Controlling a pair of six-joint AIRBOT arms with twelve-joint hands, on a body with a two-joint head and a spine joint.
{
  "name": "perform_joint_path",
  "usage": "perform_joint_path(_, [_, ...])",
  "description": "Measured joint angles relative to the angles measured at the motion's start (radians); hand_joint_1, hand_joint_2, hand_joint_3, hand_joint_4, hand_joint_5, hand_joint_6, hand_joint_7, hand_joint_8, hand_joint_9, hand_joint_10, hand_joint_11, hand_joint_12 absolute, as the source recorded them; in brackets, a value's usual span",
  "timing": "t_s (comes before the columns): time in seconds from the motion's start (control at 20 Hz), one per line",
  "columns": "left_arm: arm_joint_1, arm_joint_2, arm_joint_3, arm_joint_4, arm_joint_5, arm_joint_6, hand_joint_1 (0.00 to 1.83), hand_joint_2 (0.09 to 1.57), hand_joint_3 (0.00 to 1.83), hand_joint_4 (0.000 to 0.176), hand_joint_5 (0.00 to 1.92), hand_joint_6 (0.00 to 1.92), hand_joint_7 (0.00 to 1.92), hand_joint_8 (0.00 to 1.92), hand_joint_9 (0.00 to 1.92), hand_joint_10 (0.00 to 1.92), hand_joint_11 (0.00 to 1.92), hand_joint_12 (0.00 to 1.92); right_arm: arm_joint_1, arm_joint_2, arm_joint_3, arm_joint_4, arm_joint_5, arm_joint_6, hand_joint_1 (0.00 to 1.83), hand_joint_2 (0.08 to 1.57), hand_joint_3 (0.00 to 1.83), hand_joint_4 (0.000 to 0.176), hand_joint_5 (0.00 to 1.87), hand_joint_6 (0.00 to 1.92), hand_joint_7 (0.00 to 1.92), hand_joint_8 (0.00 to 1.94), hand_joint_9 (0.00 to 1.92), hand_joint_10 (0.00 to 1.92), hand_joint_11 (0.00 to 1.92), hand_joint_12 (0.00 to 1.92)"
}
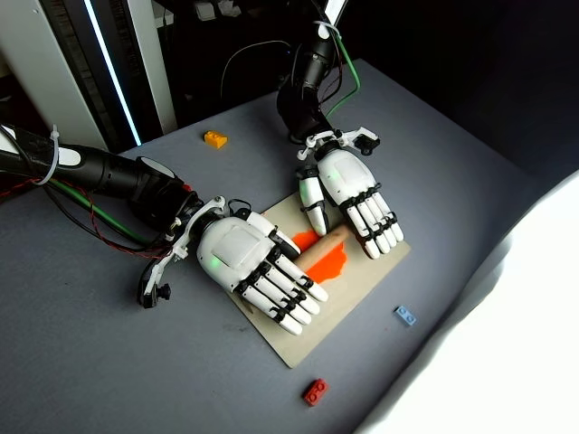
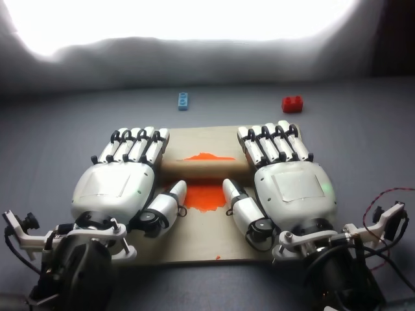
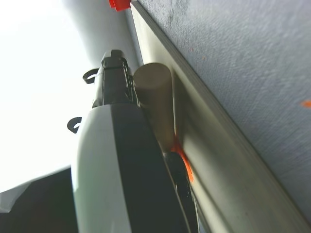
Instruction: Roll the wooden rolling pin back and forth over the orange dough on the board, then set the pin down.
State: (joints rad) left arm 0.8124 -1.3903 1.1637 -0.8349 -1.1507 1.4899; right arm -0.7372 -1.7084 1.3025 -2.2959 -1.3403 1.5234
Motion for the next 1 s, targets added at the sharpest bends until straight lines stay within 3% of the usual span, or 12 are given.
perform_joint_path(0.05, [0.000,-0.002,0.001,0.000,-0.002,-0.001,0.00,1.54,0.02,0.000,0.00,0.00,0.00,0.00,0.00,0.00,0.00,0.00,0.002,0.000,0.001,0.000,0.002,0.001,0.00,1.55,0.00,0.000,0.16,0.00,0.14,0.00,0.12,0.00,0.01,0.17])
perform_joint_path(0.15, [0.000,-0.005,0.008,0.004,-0.001,-0.004,0.00,1.54,0.02,0.000,0.00,0.00,0.00,0.00,0.00,0.00,0.00,0.00,0.003,0.000,0.004,-0.003,0.002,0.003,0.00,1.55,0.00,0.000,0.17,0.00,0.15,0.00,0.12,0.00,0.00,0.23])
perform_joint_path(0.75, [-0.015,-0.016,0.048,0.003,0.015,-0.022,0.00,1.54,0.01,0.000,0.00,0.00,0.00,0.00,0.00,0.00,0.00,0.00,0.017,0.000,0.024,-0.001,0.026,0.025,0.00,1.55,0.00,0.000,0.17,0.00,0.16,0.00,0.14,0.00,0.00,0.29])
perform_joint_path(1.0, [-0.022,-0.017,0.058,0.004,0.026,-0.022,0.00,1.54,0.01,0.000,0.00,0.00,0.00,0.00,0.00,0.00,0.00,0.00,0.018,0.000,0.037,0.000,0.039,0.029,0.00,1.55,0.00,0.000,0.17,0.00,0.16,0.00,0.13,0.00,0.00,0.22])
